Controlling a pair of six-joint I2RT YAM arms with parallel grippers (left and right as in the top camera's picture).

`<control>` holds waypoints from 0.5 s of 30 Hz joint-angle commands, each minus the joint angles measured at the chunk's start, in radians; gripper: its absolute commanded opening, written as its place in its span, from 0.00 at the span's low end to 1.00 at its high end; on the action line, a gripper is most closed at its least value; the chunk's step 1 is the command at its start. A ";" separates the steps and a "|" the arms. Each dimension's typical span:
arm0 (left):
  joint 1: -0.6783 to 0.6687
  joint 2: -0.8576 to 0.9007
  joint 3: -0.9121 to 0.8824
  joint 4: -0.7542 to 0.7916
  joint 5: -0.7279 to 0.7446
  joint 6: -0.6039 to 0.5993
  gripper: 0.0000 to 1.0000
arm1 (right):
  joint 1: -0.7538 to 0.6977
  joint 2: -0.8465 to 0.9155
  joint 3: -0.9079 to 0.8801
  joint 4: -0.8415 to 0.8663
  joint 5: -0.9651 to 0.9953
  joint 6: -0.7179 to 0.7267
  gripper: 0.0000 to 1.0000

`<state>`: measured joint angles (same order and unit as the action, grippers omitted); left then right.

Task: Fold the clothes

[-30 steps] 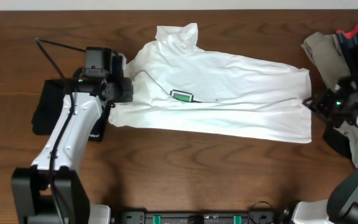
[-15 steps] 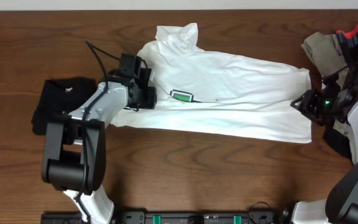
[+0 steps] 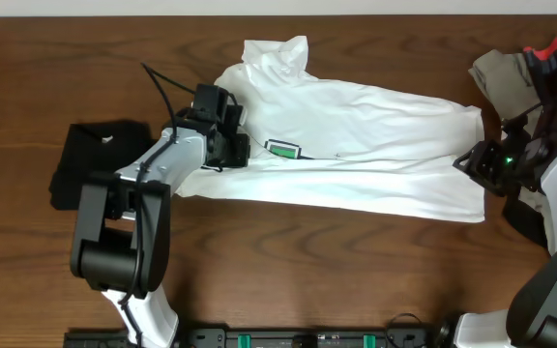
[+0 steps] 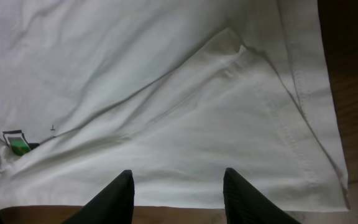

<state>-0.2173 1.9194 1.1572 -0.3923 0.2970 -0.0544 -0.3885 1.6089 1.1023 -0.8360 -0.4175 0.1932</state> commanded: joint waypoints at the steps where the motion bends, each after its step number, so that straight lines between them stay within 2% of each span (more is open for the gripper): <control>1: -0.009 0.012 0.010 -0.001 0.010 0.003 0.06 | 0.008 -0.014 0.015 0.001 0.003 -0.015 0.45; 11: -0.009 -0.066 0.018 -0.041 0.010 -0.012 0.08 | 0.008 -0.014 0.015 0.002 0.003 -0.016 0.45; 13: -0.009 -0.081 0.018 -0.074 0.010 -0.039 0.33 | 0.008 -0.014 0.015 0.002 0.003 -0.016 0.45; 15: -0.009 -0.080 0.018 -0.091 0.010 -0.065 0.41 | 0.008 -0.014 0.015 0.003 0.003 -0.016 0.45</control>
<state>-0.2237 1.8694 1.1576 -0.4641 0.3023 -0.0738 -0.3885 1.6089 1.1023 -0.8349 -0.4145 0.1928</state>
